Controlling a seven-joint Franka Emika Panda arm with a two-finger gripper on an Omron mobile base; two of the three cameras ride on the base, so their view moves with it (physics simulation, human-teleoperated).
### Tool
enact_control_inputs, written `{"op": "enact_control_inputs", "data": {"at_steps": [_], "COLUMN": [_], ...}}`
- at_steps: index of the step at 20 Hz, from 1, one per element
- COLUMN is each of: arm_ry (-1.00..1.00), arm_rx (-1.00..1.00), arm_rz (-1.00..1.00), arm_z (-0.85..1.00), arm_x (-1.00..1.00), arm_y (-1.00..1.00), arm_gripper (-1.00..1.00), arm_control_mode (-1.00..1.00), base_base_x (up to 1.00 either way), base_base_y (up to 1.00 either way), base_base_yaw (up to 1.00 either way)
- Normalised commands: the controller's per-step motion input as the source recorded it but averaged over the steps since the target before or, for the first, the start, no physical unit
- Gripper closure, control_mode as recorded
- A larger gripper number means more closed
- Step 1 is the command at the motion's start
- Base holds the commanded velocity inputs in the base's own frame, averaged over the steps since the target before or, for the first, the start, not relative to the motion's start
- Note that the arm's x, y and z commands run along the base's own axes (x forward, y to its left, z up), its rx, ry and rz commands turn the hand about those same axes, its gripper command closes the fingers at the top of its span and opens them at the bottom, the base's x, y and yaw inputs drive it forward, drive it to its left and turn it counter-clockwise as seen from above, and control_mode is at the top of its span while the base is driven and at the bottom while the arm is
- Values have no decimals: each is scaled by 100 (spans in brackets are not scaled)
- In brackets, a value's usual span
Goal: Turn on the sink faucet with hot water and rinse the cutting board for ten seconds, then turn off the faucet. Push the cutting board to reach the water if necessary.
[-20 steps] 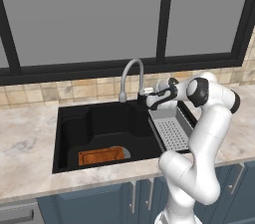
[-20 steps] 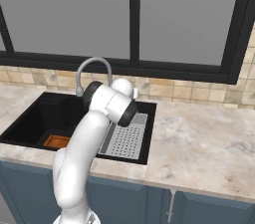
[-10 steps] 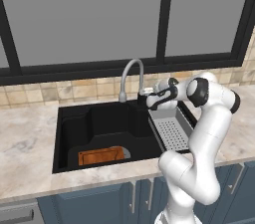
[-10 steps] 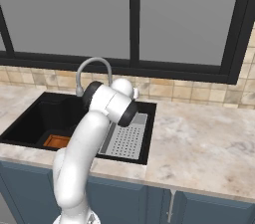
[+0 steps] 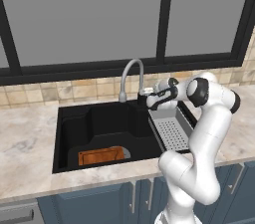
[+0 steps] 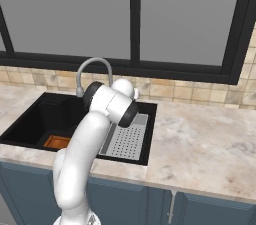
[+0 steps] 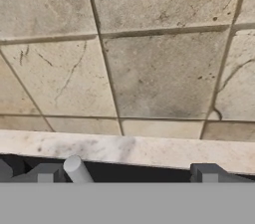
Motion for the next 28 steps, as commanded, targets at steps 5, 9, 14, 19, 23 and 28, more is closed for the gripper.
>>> {"op": "enact_control_inputs", "data": {"at_steps": [5, 9, 14, 19, 23, 28], "arm_ry": [-1, -11, -3, -1, 0, 0], "arm_rx": [0, 0, 0, 0, 0, 0], "arm_rz": [0, 0, 0, 0, 0, 0], "arm_z": [0, 0, 0, 0, 0, 0], "arm_x": [0, 0, 0, 0, 3, 4], "arm_y": [0, 0, 0, 0, 0, 0], "arm_gripper": [-100, -100, -100, -100, -100, -100], "arm_control_mode": [-100, -100, -100, -100, -100, -100], "base_base_x": [0, 0, 0, 0, 0, 0], "base_base_y": [0, 0, 0, 0, 0, 0], "base_base_yaw": [0, 0, 0, 0, 0, 0]}}
